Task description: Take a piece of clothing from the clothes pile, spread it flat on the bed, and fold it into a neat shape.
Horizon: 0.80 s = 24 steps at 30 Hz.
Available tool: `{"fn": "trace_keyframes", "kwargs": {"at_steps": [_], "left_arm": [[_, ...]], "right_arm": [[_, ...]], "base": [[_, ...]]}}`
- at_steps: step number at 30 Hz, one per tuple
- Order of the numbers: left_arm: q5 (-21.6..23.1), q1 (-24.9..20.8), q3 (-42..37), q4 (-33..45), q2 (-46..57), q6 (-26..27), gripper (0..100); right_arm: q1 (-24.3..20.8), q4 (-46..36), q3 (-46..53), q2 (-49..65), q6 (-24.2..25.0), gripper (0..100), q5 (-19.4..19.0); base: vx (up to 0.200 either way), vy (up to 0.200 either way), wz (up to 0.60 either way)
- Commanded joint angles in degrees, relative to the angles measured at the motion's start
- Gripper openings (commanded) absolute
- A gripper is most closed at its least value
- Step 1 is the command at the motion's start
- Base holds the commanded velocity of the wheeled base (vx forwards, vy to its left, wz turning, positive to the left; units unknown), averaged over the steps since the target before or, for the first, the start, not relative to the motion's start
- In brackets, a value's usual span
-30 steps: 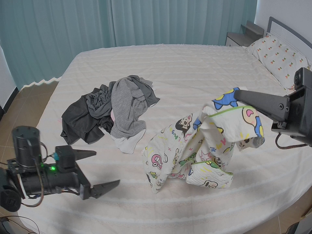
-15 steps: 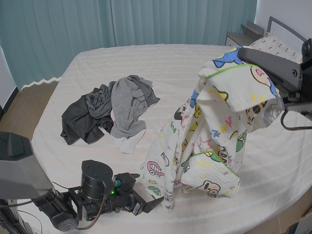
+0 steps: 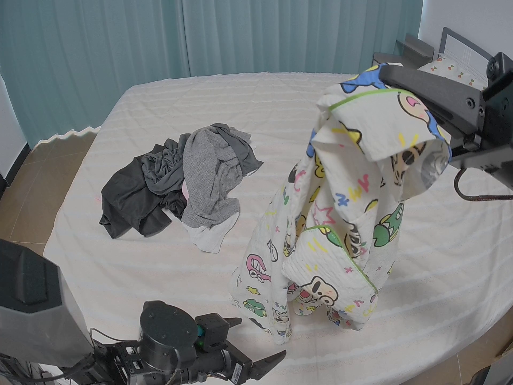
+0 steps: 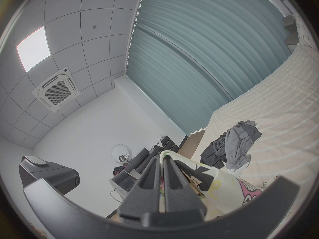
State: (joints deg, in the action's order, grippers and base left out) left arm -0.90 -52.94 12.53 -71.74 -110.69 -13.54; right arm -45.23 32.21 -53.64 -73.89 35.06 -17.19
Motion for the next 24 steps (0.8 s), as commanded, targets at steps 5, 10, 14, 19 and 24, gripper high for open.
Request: {"fn": "trace_keyframes", "kwargs": {"at_steps": [5, 10, 14, 19, 24], "left_arm": [[-9.21, -2.34, 6.54, -0.15, -0.84, -1.93, 100], [-15.89, -2.87, 12.6, -0.15, -5.68, -4.03, 100], [-19.66, -3.75, 14.89, -0.07, -7.79, -4.03, 100], [-28.98, -3.92, 18.14, 0.11, -10.07, -3.68, 100], [-35.22, -4.54, 15.77, 1.08, -9.81, -0.96, 100]], "right_arm": [[0.23, -0.04, -0.33, -0.64, 0.01, 0, -0.04], [0.23, -0.04, -0.59, -0.73, 0.1, 0, -0.04], [0.31, -0.04, -0.5, -0.91, 0.1, 0, -0.04], [0.31, 0.05, -0.5, -0.91, 0.1, 0, -0.04], [0.84, 0.05, -0.41, -0.91, 0.18, 0, -0.04]], "base": [[0.0, 0.0, 0.0], [0.0, 0.0, 0.0], [0.0, 0.0, 0.0], [0.0, 0.0, 0.0], [0.0, 0.0, 0.0]]}}
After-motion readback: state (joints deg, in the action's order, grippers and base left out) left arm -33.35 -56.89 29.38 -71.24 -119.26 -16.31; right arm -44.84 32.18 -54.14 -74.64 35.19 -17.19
